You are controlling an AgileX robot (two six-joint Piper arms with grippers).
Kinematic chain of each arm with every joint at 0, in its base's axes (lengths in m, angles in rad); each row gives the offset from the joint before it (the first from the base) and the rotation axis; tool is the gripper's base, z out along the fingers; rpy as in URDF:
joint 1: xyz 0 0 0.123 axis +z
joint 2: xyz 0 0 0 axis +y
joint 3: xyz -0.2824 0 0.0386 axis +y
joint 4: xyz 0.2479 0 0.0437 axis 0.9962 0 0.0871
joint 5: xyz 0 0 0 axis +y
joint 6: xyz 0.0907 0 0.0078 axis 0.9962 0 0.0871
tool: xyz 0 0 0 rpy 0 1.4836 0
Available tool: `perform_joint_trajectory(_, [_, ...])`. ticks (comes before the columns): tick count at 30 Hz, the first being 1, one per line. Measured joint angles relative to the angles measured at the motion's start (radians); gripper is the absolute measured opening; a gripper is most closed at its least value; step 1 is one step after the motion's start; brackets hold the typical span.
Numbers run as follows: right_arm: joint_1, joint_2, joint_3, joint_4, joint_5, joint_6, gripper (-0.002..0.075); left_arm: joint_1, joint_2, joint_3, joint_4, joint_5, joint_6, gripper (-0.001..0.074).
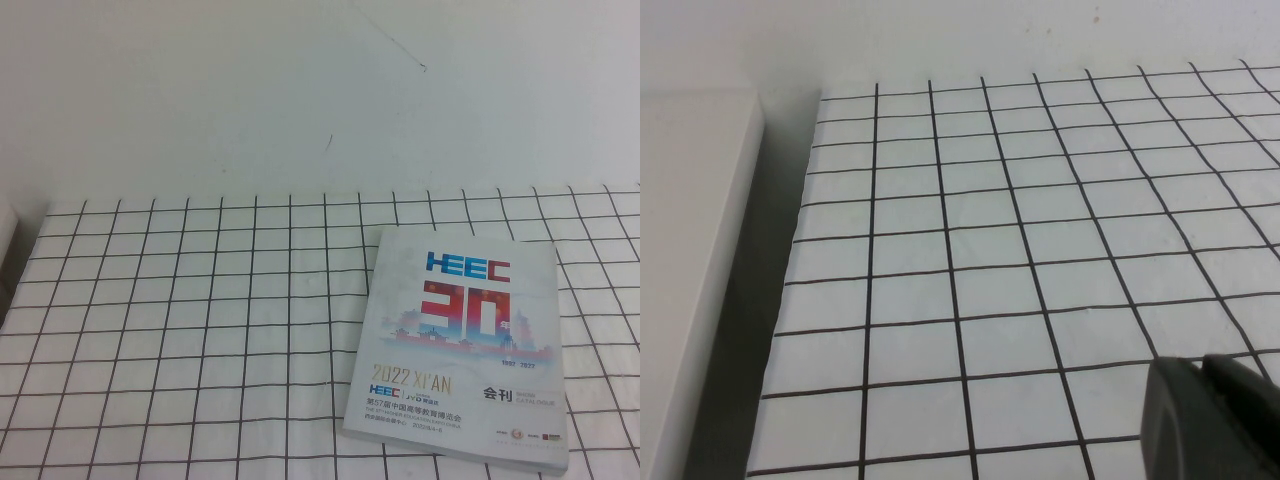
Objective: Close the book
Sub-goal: 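Close the open booklet and leave it lying on the table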
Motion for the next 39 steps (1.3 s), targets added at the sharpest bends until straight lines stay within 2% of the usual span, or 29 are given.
perform_joint_trajectory(13, [-0.007,-0.055,0.038,0.002,-0.032,0.001,-0.0003,0.0,0.0,0.0,0.0,0.002,-0.001,-0.0002])
perform_joint_trajectory(24, [-0.296,-0.297,0.322,0.004,-0.434,0.005,-0.0003,0.0,0.0,0.0,0.0,0.002,-0.001,-0.0002])
perform_joint_trajectory(31, [-0.318,-0.306,0.337,-0.007,-0.294,0.076,-0.0003,0.0,0.0,0.0,0.0,0.004,-0.005,-0.0002])
perform_joint_trajectory(39, [-0.32,-0.306,0.331,-0.017,-0.268,0.173,-0.0003,0.0,0.0,0.0,0.0,0.004,-0.006,-0.0002])
